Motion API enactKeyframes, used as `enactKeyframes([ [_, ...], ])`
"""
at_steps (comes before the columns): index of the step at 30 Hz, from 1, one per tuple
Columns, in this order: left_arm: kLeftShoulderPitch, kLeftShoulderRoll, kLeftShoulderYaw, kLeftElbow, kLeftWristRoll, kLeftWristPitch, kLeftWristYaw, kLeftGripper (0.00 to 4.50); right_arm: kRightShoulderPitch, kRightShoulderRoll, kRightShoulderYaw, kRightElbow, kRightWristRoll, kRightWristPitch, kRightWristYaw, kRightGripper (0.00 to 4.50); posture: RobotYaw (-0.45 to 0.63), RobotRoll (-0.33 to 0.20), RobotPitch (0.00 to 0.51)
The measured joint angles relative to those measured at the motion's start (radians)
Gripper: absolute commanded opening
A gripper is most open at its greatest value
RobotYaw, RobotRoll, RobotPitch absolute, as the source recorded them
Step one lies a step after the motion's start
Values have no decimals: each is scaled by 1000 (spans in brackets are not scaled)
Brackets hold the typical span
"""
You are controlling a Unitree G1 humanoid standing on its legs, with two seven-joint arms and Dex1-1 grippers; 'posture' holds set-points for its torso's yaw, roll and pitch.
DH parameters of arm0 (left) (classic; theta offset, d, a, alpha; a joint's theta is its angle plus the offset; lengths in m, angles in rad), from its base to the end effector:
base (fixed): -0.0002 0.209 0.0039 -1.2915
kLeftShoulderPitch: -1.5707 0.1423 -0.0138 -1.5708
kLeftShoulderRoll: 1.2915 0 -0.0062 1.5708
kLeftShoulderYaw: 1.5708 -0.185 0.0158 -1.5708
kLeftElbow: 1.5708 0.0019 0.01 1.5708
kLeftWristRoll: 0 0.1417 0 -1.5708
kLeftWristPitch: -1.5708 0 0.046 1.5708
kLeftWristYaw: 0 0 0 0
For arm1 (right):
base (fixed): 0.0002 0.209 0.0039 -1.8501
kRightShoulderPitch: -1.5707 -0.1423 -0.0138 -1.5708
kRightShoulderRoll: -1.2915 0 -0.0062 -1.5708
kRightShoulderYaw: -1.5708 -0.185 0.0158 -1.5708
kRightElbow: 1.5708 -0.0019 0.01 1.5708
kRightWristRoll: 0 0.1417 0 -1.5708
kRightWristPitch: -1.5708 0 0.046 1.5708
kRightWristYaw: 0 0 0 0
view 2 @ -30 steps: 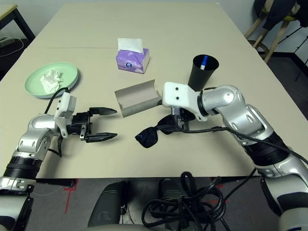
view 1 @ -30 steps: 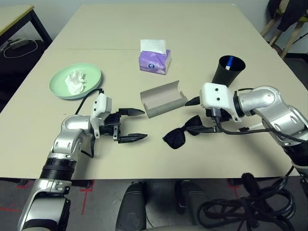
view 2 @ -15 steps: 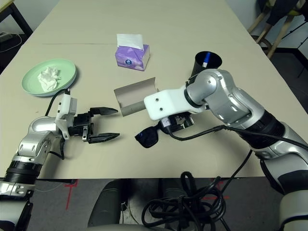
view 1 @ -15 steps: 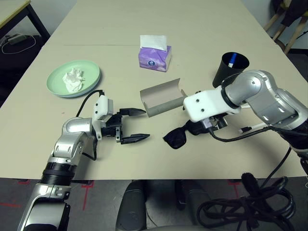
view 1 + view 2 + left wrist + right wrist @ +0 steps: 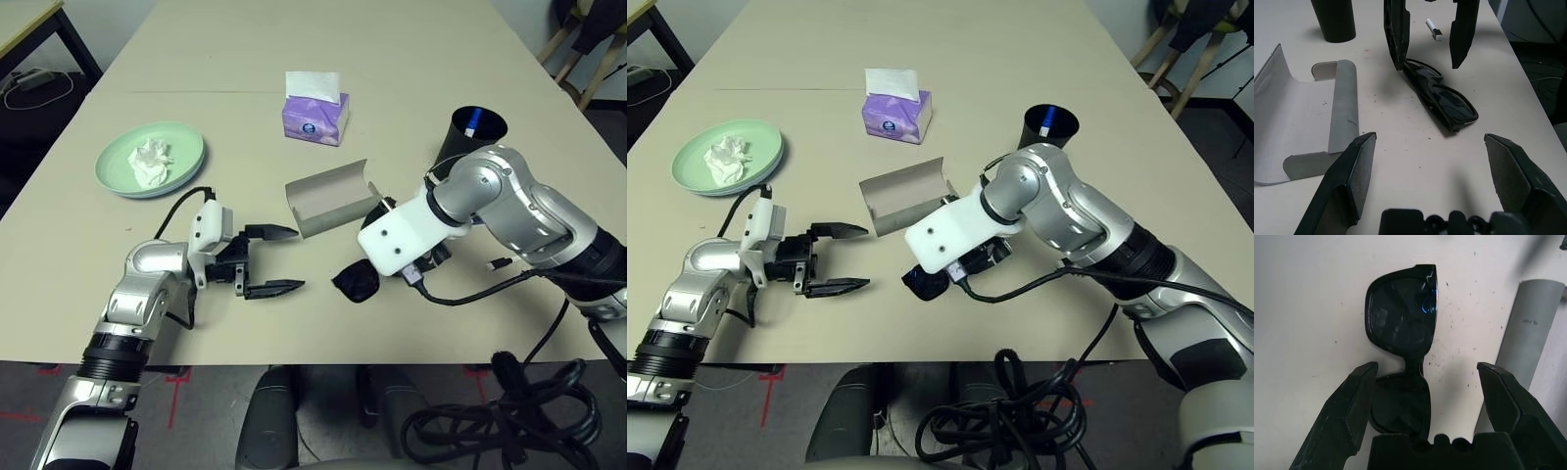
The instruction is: Organize and tidy the items on the table.
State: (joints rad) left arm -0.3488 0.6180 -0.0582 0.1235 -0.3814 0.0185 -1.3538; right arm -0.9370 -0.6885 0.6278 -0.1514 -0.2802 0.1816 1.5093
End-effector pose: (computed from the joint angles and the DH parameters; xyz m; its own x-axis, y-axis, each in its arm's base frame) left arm 0.2680 0.2416 0.1330 0.1903 -0.9617 -0.1975 0.9627 0.1433 0.2297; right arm 0.2782 -0.1051 0.2450 0.1869 0.4294 -0.8836 -0.6779 -0.5946 -0.4323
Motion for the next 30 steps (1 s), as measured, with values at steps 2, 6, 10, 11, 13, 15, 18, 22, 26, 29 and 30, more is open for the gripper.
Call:
enactKeyframes([
  [2, 0, 5, 0, 0, 2, -2, 0, 4472, 2, 1, 3, 1, -11, -12, 4, 4500, 137, 0, 185],
  [6, 3, 14, 0, 0, 5, -8, 0, 4472, 2, 15, 22, 29, -38, -45, 12, 4500, 142, 0, 183],
  [10, 8, 16, 0, 0, 7, -9, 1, 4472, 1, 34, 26, 47, -54, -64, 16, 4500, 145, 0, 182],
  [11, 8, 16, 0, 0, 7, -9, 1, 4472, 1, 40, 26, 50, -57, -64, 16, 4500, 145, 0, 181],
  [13, 8, 16, 0, 0, 7, -9, 3, 4472, 1, 51, 26, 57, -61, -65, 18, 4500, 146, 0, 180],
  [15, 9, 16, 0, 0, 8, -9, 5, 4472, 1, 62, 26, 63, -67, -65, 19, 4500, 146, 0, 179],
  [18, 9, 16, -1, 0, 9, -9, 8, 4472, -2, 72, 26, 73, -74, -65, 22, 4500, 148, 0, 178],
  [22, 9, 16, -1, 0, 11, -9, 10, 4472, -10, 74, 26, 80, -82, -81, 30, 4500, 149, 0, 178],
  [26, 10, 16, -1, 0, 12, -9, 11, 4472, -15, 77, 26, 87, -91, -93, 30, 4500, 148, 0, 179],
  [29, 10, 16, -1, 0, 12, -9, 11, 4472, -16, 82, 26, 99, -99, -95, 30, 4500, 148, 0, 179],
  [30, 10, 16, -1, 0, 12, -9, 11, 4472, -16, 82, 26, 102, -101, -95, 30, 4500, 150, 0, 180],
])
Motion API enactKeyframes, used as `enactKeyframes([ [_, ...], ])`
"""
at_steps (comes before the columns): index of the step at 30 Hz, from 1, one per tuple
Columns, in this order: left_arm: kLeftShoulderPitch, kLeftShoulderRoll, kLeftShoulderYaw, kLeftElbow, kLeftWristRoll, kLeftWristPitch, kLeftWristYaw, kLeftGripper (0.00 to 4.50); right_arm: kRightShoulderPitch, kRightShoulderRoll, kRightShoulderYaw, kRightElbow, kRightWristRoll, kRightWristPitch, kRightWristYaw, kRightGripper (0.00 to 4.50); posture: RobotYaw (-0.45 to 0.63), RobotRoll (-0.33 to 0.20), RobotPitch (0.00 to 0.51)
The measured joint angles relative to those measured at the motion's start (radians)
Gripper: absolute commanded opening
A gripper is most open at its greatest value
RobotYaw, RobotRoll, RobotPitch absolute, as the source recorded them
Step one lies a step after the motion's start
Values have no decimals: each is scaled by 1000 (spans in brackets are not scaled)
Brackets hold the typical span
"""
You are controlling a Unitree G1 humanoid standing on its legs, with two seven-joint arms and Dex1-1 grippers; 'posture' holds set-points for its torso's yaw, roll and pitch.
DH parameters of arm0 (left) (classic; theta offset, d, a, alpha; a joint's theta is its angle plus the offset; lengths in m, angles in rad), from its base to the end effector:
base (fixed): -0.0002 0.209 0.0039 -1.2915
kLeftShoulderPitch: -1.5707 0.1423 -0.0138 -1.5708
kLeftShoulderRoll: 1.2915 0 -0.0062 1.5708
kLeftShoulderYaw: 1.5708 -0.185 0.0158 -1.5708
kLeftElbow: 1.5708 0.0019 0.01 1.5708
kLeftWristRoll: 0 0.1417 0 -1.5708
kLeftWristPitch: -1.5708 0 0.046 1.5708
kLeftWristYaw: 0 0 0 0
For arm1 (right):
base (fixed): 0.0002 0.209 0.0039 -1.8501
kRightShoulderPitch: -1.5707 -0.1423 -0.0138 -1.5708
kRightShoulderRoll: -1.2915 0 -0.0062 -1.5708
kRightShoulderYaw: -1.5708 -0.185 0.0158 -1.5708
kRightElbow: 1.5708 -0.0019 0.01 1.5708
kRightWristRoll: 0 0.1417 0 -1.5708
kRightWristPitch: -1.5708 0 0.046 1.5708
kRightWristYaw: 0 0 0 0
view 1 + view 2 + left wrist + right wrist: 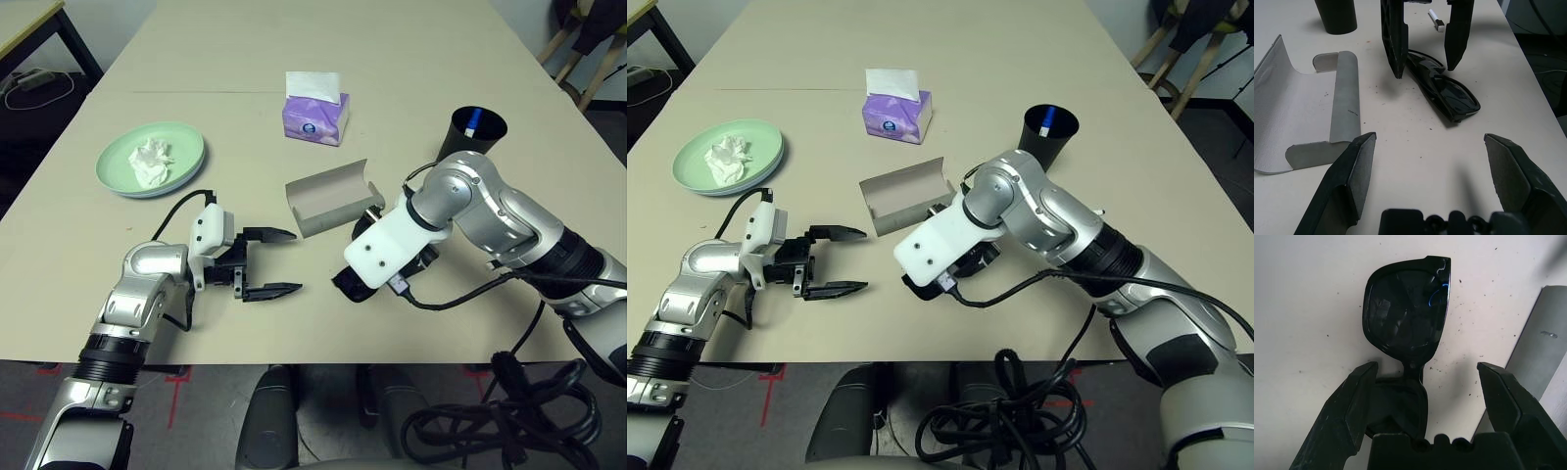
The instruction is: Organize and tidy the items on the table.
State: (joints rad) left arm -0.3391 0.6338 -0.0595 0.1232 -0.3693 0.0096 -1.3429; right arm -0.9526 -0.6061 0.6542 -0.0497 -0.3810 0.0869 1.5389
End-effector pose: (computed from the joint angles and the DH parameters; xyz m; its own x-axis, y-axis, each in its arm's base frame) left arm 0.2662 0.2448 0.1328 0.2074 -0.9531 -0.2206 0.9592 0.1539 0.2370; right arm 0.2863 -0.0903 0.2350 0.1838 0.3692 -0.9110 -0.6415 -0.6572 -0.3958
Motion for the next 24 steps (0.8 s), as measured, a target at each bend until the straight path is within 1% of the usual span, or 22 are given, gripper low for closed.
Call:
enactKeyframes([
  [12, 5, 3, 0, -15, 0, 0, 1, 4472, 0, 25, 0, 23, -20, -7, -9, 4500, 153, 0, 182],
  [14, 5, 3, 0, -23, 0, 0, 2, 4500, 0, 27, 0, 25, -21, -7, -9, 4107, 153, 0, 182],
  [16, 5, 3, 0, -25, 0, 0, 2, 4500, 0, 28, 0, 25, -21, -8, -9, 3524, 153, 0, 181],
  [20, 5, 3, 0, -25, 0, 0, 6, 4500, 0, 28, 0, 30, -22, -15, -9, 1978, 152, 0, 179],
  [22, 5, 3, 0, -25, 1, 0, 6, 4500, 0, 27, 0, 35, -22, -18, -5, 1095, 152, 0, 178],
  [24, 5, 3, 0, -25, 1, 0, 7, 4500, 0, 27, 0, 36, -22, -22, -4, 375, 150, 0, 178],
])
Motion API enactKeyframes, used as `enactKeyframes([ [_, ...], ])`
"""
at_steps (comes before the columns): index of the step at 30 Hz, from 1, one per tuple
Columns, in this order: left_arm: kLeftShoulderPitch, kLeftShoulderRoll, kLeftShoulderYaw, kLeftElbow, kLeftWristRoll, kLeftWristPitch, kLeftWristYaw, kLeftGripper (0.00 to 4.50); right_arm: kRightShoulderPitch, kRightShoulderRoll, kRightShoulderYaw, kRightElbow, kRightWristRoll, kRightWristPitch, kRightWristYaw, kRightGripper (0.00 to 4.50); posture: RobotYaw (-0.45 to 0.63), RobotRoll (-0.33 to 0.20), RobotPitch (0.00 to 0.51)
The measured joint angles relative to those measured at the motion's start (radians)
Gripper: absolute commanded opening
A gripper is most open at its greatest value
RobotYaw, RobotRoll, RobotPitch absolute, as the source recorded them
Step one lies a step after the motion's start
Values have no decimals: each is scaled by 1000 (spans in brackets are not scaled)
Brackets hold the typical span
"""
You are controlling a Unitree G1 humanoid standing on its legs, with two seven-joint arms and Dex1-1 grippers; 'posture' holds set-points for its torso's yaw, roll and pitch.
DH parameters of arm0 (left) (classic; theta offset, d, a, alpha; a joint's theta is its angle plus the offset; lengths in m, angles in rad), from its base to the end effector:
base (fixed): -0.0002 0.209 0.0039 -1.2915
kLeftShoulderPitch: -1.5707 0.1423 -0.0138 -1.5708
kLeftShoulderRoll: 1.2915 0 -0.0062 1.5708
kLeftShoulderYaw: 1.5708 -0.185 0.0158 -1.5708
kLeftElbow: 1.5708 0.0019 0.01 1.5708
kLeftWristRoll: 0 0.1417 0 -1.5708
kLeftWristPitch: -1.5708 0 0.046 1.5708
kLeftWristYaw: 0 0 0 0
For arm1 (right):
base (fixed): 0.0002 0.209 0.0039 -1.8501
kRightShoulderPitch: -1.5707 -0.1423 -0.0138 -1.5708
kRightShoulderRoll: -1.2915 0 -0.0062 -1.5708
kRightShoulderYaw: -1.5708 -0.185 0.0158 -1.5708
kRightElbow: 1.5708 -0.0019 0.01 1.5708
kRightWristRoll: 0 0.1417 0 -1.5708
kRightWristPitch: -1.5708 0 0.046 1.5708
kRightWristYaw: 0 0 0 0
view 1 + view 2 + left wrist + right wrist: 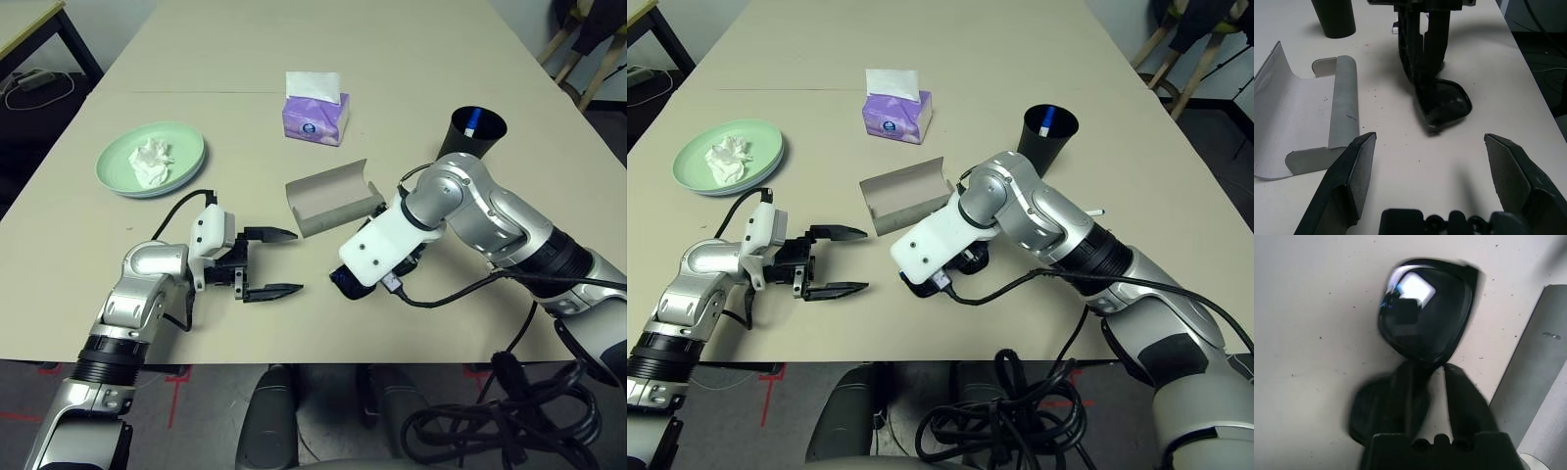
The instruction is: Organize and tidy the items on the table.
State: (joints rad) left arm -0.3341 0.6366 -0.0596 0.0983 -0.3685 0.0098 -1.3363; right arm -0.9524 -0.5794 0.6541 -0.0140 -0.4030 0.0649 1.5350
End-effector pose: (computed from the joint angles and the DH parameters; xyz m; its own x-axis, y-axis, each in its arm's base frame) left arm 0.2648 0.2429 0.1355 0.2053 -0.9535 -0.2205 0.9560 0.1471 0.2538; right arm 0.2895 -0.0871 0.2312 0.1828 0.3666 -0.9122 -0.6393 -0.6606 -0.3936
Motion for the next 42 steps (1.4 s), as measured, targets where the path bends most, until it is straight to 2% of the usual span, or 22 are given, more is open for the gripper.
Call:
enactKeyframes([
  [12, -2, 0, 0, 2, 10, -2, 0, 4500, -11, -7, -2, 14, 5, -11, 10, 345, 139, 0, 161],
  [20, -7, 0, 0, 2, 10, -3, 0, 4500, -76, -28, -73, 23, 57, 0, 24, 345, 140, 0, 154],
  [25, -15, 2, 6, 1, 10, 13, 28, 4500, -187, 30, -118, 115, 75, 36, -16, 345, 148, 0, 153],
  [32, -11, 14, 20, -7, 8, 43, 65, 4500, -298, 136, -121, 346, 61, 26, -146, 345, 173, 0, 149],
  [42, -10, 13, 50, -42, -15, 46, 96, 4500, -346, 231, -115, 604, -2, -72, -282, 345, 205, 0, 146],
])
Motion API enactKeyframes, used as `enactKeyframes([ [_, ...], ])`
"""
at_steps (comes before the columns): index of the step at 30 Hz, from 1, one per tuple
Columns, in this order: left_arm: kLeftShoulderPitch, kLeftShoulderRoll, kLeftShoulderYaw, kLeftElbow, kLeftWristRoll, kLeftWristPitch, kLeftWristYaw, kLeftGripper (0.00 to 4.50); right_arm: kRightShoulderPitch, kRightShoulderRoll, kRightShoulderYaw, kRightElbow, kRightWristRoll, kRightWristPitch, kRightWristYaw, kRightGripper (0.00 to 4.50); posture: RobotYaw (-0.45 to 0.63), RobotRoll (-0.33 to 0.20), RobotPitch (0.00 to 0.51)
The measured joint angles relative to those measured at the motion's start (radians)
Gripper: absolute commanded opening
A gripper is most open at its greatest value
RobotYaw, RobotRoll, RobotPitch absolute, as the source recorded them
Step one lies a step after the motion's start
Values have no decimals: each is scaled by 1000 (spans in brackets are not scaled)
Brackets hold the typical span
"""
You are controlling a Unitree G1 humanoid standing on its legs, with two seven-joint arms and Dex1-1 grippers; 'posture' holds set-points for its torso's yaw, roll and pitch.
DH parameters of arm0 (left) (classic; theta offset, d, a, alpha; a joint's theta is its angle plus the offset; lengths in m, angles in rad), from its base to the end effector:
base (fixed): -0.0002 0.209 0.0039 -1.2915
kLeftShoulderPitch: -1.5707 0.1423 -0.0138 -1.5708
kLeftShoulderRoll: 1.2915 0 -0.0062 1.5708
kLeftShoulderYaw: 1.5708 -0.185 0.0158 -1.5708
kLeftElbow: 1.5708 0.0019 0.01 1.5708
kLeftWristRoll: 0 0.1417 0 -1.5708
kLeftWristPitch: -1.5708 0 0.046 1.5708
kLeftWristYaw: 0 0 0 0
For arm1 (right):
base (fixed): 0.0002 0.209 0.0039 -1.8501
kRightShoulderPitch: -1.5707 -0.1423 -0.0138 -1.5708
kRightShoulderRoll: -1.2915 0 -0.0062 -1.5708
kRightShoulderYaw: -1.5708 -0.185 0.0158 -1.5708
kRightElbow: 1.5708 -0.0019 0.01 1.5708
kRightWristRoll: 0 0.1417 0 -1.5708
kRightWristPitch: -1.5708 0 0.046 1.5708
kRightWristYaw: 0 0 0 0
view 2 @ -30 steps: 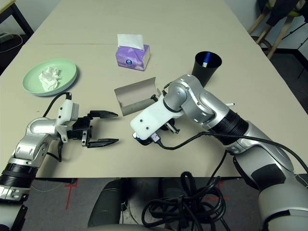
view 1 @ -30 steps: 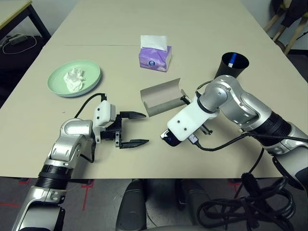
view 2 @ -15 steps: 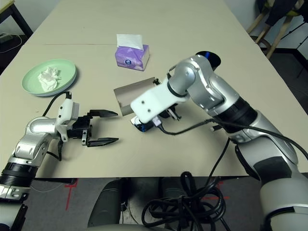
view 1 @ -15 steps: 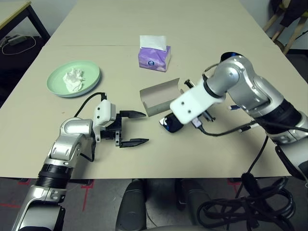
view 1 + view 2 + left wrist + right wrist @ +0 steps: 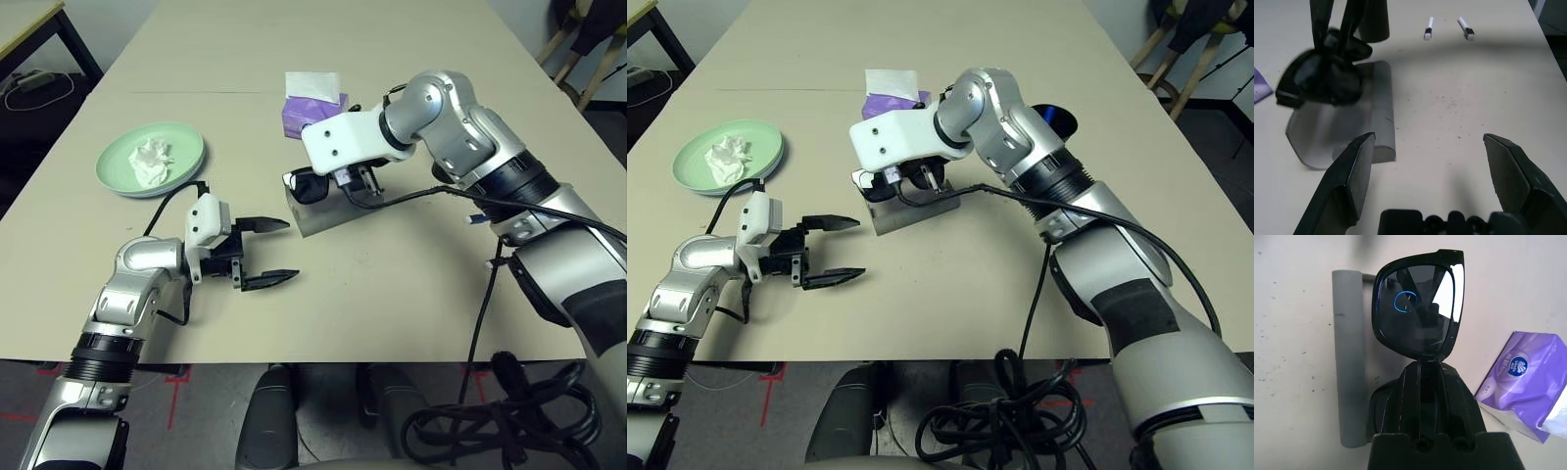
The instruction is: Organize and tidy the items on the table.
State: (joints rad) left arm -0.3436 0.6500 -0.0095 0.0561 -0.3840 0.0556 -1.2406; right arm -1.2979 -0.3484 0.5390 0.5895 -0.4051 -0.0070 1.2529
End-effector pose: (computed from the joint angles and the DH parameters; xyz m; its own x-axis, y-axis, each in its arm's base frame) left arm 0.2638 0.2484 0.1497 0.3221 -0.9307 -0.1735 0.9183 0.2626 0.2964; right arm 0.3468 -0.0673 0.2837 0.4071 0.5663 -0.7166 -0.6559 -0.3648 -0.6609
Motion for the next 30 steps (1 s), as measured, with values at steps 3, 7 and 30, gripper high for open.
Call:
enactKeyframes([
  [3, 1, 0, 0, -7, -6, 5, 4, 4500, -11, 12, 4, 40, -26, -41, -37, 345, 206, 0, 145],
  [7, 2, 0, 0, -8, -7, 8, 12, 4500, -13, 21, 6, 76, -54, -76, -80, 345, 204, 0, 147],
  [30, 2, 1, 0, -12, -7, 18, 14, 4500, 78, 10, 37, 24, -120, -120, -136, 345, 194, 0, 150],
])
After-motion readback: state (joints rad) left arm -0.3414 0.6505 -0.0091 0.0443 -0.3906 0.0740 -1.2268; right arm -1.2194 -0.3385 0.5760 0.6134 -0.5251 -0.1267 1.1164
